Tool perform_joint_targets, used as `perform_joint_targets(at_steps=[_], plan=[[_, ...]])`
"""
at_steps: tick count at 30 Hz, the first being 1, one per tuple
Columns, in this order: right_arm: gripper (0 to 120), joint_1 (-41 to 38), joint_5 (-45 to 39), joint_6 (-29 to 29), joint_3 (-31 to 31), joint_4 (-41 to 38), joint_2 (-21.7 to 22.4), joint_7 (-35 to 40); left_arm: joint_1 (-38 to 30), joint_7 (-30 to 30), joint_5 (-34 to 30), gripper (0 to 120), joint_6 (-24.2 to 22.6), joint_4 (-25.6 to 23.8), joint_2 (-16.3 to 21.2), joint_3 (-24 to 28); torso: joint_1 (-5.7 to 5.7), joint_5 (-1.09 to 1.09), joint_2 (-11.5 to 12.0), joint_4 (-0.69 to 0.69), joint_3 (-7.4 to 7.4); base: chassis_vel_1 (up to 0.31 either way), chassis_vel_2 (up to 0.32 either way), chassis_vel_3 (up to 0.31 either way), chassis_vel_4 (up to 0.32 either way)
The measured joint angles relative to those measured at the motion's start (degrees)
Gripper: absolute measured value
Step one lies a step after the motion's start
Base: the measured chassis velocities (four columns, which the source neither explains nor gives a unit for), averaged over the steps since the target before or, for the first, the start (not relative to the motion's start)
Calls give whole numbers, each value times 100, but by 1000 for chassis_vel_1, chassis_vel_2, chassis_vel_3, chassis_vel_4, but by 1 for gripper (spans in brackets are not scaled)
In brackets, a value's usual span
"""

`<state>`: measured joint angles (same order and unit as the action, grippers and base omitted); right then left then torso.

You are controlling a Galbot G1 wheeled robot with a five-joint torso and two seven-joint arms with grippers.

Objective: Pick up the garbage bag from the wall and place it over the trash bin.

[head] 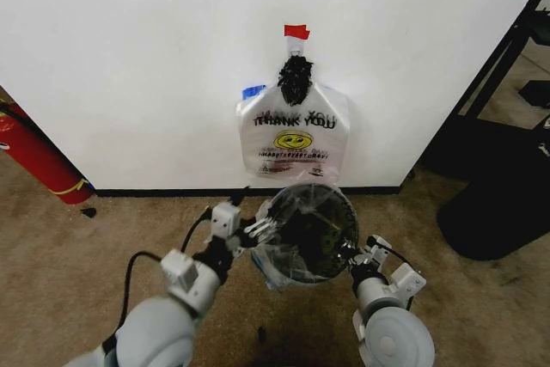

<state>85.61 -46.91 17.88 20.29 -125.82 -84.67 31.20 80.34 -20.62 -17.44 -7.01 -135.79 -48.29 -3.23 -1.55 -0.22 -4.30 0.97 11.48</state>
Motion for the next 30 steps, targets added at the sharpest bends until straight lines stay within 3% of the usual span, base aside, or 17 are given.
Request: perform_joint_targets(at_steps=[4,16,19,24,30], plan=[[0,49,48,0,50,-23,-19,1,266,-3,595,100,25,-1,-169,122,0,0,0,3,0,0,0,0,0],[0,98,300,-31,-57,-40,-124,-42,-92,45,1051,100,-358,388,-570,594,0,0,0,2,0,0,0,0,0],[0,100,357,-40,-90,-39,-171,-62,-337,-93,1106,100,-655,677,-700,675,0,0,0,2,1,0,0,0,0],[0,107,372,-47,-89,-39,-175,-73,-454,-244,1041,100,-704,920,-688,614,0,0,0,2,1,0,0,0,0],[0,33,362,-58,-75,28,-164,-84,-448,-518,848,100,-699,864,-710,495,0,0,0,2,1,0,0,0,0]])
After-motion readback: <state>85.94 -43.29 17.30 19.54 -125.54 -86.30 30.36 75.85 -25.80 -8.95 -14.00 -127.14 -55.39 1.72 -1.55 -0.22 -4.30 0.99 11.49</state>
